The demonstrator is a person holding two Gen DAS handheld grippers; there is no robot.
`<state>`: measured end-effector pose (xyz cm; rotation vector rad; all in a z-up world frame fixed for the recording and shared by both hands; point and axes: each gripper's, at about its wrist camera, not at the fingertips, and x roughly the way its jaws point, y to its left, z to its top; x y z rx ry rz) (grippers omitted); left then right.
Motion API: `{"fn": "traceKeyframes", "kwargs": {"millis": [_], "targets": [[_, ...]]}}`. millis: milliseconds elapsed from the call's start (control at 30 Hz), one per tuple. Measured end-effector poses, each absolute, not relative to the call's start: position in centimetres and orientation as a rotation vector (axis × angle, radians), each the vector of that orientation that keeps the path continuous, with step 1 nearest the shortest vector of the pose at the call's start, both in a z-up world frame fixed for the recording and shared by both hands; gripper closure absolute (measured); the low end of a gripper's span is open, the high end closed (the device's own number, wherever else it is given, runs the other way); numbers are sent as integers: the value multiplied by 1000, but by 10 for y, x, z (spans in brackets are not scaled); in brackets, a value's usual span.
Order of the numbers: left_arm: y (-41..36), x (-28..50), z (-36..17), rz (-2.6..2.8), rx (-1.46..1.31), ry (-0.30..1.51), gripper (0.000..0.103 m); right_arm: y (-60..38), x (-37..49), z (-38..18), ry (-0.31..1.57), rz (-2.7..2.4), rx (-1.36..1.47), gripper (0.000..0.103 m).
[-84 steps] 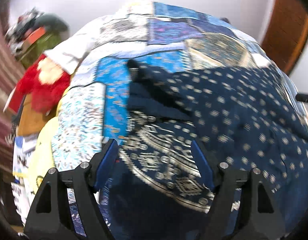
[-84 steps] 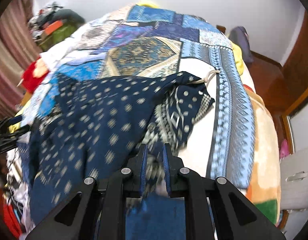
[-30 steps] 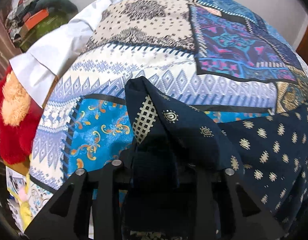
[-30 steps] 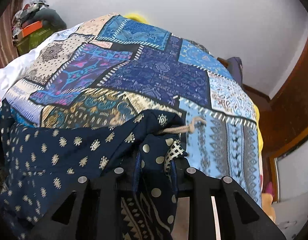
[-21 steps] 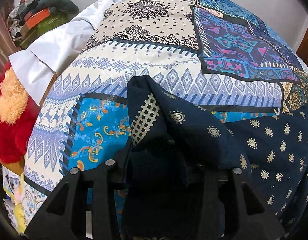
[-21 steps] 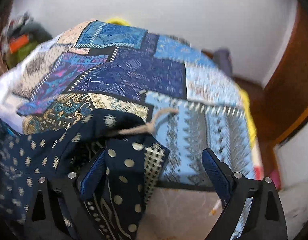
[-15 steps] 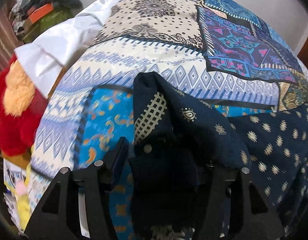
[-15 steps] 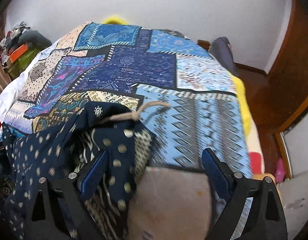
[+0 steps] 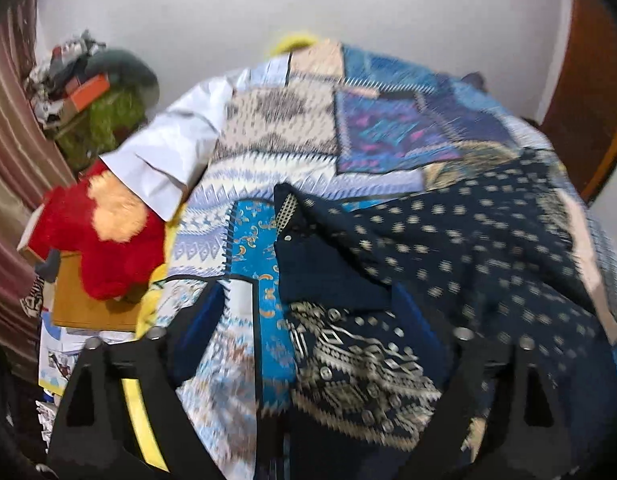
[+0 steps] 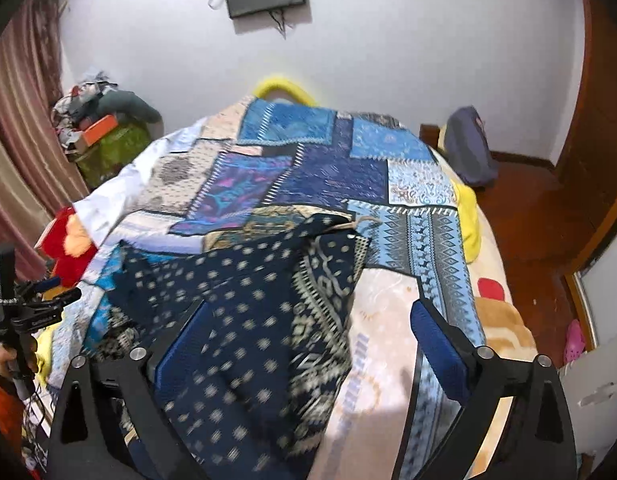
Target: Fold large clothes
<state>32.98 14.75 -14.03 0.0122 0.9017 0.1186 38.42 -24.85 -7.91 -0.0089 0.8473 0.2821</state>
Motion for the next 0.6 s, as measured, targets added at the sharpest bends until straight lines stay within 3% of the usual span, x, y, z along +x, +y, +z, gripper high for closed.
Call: {"fn": "traceKeyframes", "kwargs": {"millis": [133, 267, 600], "targets": [[138, 281, -115, 92, 19, 851, 0, -242, 341, -65, 840, 329, -7, 2], [136, 247, -116, 80, 6, 851, 0, -234, 296, -65, 849, 354, -12, 0], [155, 181, -204, 103, -101, 1039, 0, -234, 217, -128, 1033, 410, 3, 0]]}}
